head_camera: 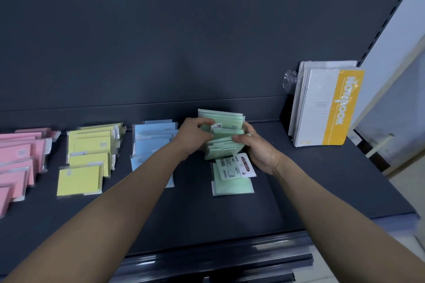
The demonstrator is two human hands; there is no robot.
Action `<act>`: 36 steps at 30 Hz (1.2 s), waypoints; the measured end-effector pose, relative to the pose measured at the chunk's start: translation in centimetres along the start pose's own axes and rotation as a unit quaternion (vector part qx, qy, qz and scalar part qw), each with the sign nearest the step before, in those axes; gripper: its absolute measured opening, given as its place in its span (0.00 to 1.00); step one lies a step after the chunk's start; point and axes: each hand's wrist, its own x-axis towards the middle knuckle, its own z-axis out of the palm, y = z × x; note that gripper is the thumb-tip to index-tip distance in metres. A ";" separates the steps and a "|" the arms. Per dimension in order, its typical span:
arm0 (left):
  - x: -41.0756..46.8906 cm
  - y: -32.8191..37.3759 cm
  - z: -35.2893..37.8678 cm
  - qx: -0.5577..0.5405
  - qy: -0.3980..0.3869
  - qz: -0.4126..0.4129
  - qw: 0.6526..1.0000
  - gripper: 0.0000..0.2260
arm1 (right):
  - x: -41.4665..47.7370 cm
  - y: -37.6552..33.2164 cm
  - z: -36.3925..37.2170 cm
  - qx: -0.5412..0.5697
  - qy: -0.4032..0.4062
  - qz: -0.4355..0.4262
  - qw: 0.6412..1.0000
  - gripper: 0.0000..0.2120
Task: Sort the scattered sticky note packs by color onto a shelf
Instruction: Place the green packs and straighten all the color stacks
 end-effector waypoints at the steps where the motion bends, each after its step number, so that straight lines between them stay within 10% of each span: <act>1: 0.2 0.2 -0.1 0.014 -0.005 -0.001 1.000 0.14 | 0.0 0.0 0.0 -0.001 0.000 0.000 1.000 0.31; 7: 1.8 0.3 0.9 0.127 0.027 0.008 0.992 0.05 | 0.1 0.3 0.0 -0.014 0.007 -0.004 1.000 0.26; 22: -1.1 2.5 -4.0 -0.025 0.178 0.096 0.979 0.03 | 1.7 -0.2 0.0 0.018 0.038 0.027 0.999 0.19; 36: -4.0 -0.7 -1.9 0.108 0.026 0.105 0.988 0.05 | 1.9 -0.5 0.1 -0.003 0.030 0.049 0.998 0.33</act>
